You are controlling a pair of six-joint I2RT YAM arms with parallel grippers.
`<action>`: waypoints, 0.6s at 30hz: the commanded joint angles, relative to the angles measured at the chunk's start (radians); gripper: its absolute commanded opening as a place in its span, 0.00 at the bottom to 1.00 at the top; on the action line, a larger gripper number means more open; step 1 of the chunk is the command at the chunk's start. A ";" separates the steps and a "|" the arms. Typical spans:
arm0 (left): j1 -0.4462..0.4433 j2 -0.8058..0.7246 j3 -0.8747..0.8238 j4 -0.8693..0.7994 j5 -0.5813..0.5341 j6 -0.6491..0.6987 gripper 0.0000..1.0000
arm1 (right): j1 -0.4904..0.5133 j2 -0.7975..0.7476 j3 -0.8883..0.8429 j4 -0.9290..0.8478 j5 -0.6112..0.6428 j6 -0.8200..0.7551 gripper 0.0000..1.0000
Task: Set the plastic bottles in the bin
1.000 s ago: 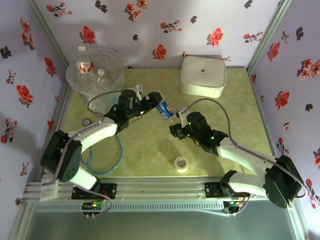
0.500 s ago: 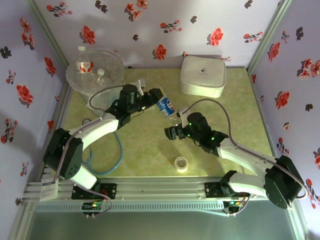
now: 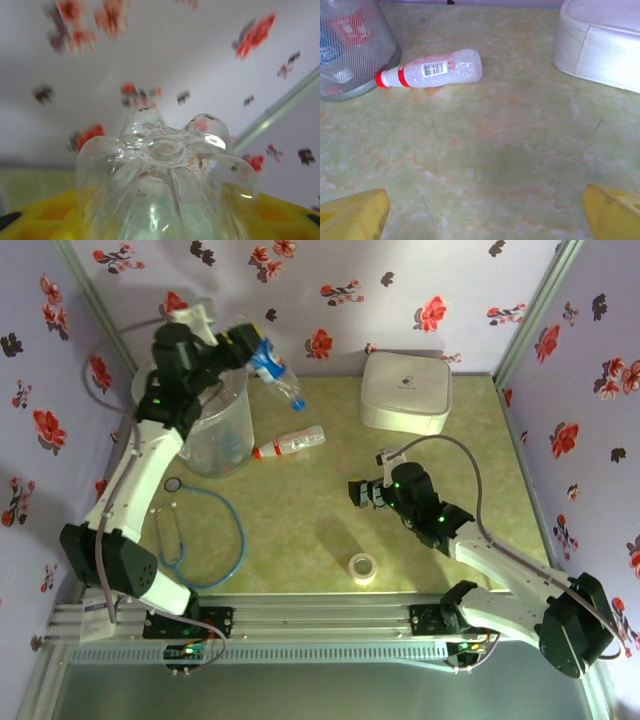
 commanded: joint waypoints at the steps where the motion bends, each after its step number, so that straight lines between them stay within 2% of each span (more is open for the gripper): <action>1: 0.089 -0.025 0.057 0.010 -0.033 0.149 0.21 | -0.006 0.022 -0.004 -0.013 0.022 0.029 0.99; 5: 0.196 -0.014 0.073 0.033 -0.078 0.197 0.10 | -0.008 0.042 0.011 -0.030 0.027 0.020 0.99; 10: 0.237 -0.003 0.040 0.078 -0.152 0.340 0.00 | -0.009 0.045 0.010 -0.046 0.025 0.017 0.99; 18: 0.264 0.107 0.032 0.244 -0.233 0.401 0.00 | -0.010 0.059 0.025 -0.061 0.011 0.012 0.99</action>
